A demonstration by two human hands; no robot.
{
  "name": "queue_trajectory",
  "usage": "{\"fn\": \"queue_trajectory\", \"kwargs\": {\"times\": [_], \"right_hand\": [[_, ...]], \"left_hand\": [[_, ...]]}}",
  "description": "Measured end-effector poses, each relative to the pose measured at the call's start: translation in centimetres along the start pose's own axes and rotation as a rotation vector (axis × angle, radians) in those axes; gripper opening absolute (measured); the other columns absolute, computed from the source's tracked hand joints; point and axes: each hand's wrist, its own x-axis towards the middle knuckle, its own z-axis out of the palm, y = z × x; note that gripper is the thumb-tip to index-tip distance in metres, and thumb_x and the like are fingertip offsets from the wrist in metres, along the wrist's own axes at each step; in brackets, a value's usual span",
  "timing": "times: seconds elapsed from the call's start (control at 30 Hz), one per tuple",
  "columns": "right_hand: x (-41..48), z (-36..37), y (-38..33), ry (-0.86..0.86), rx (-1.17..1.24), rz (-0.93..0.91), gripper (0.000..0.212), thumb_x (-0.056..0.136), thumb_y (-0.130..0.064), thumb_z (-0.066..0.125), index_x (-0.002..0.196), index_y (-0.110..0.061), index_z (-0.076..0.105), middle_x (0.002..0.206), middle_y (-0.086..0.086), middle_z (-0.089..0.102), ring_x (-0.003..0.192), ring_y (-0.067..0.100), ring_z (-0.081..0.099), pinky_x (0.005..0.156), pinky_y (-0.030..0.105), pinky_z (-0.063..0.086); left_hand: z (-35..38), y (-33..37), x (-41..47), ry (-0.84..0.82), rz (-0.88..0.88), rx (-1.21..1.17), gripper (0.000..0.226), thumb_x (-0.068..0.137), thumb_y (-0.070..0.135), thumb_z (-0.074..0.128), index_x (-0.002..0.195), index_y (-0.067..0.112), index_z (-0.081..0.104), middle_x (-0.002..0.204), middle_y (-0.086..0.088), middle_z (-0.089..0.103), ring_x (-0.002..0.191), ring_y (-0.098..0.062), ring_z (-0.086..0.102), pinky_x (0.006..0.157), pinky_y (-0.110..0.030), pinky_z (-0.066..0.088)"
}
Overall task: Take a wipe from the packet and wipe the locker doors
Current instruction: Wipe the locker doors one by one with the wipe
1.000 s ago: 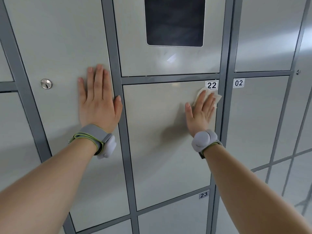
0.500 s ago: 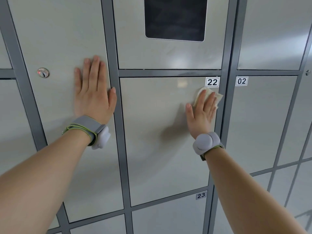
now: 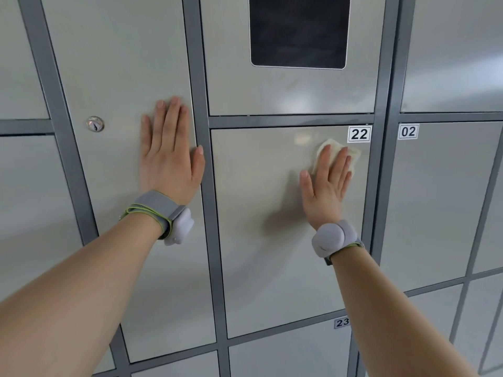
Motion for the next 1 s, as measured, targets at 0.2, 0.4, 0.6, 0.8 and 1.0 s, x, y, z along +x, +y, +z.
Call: {"fn": "queue_trajectory", "kwargs": {"times": [0.2, 0.4, 0.6, 0.8, 1.0], "right_hand": [[-4.1, 2.3, -1.5, -0.166, -0.158, -0.387, 0.076, 0.092, -0.065, 0.012, 0.149, -0.019, -0.003, 0.153, 0.007, -0.021, 0.142, 0.022, -0.022, 0.114, 0.036, -0.019], [-0.9, 0.3, -1.7, -0.083, -0.030, -0.160, 0.076, 0.087, -0.060, 0.012, 0.151, -0.020, 0.001, 0.157, 0.008, -0.016, 0.143, 0.020, -0.020, 0.115, 0.034, -0.015], [-3.6, 2.4, -3.6, -0.111, -0.129, -0.254, 0.078, 0.090, -0.064, 0.014, 0.150, -0.017, -0.001, 0.154, 0.012, -0.018, 0.142, 0.025, -0.021, 0.113, 0.037, -0.018], [-4.2, 2.7, -3.3, -0.139, -0.208, -0.460, 0.075, 0.093, -0.064, 0.008, 0.150, -0.015, 0.005, 0.155, 0.015, -0.009, 0.143, 0.024, -0.015, 0.115, 0.038, -0.013], [-1.2, 2.0, -5.4, -0.046, -0.086, -0.208, 0.077, 0.089, -0.060, 0.015, 0.151, -0.016, 0.004, 0.157, 0.017, -0.011, 0.144, 0.030, -0.014, 0.113, 0.037, -0.017]], "left_hand": [[0.0, 0.0, 0.1, 0.010, 0.011, -0.016, 0.060, 0.092, 0.025, 0.037, 0.142, -0.007, 0.030, 0.151, -0.022, 0.027, 0.140, -0.037, 0.021, 0.116, -0.038, -0.003], [-0.2, -0.1, 0.0, -0.004, 0.019, -0.058, 0.059, 0.092, 0.025, 0.037, 0.141, -0.006, 0.032, 0.150, -0.022, 0.028, 0.140, -0.038, 0.022, 0.116, -0.037, -0.002], [-0.8, -0.6, -0.4, -0.047, 0.039, -0.132, 0.060, 0.091, 0.026, 0.036, 0.142, -0.005, 0.031, 0.151, -0.022, 0.027, 0.141, -0.038, 0.019, 0.117, -0.035, -0.004], [-1.7, -2.0, -4.5, -0.051, -0.051, -0.082, 0.064, 0.089, 0.025, 0.040, 0.143, -0.006, 0.026, 0.152, -0.024, 0.021, 0.141, -0.039, 0.012, 0.117, -0.039, -0.006], [-1.8, -3.7, -6.9, -0.050, -0.103, -0.034, 0.063, 0.089, 0.020, 0.039, 0.143, -0.008, 0.024, 0.152, -0.025, 0.020, 0.141, -0.038, 0.010, 0.118, -0.038, -0.007]]}}
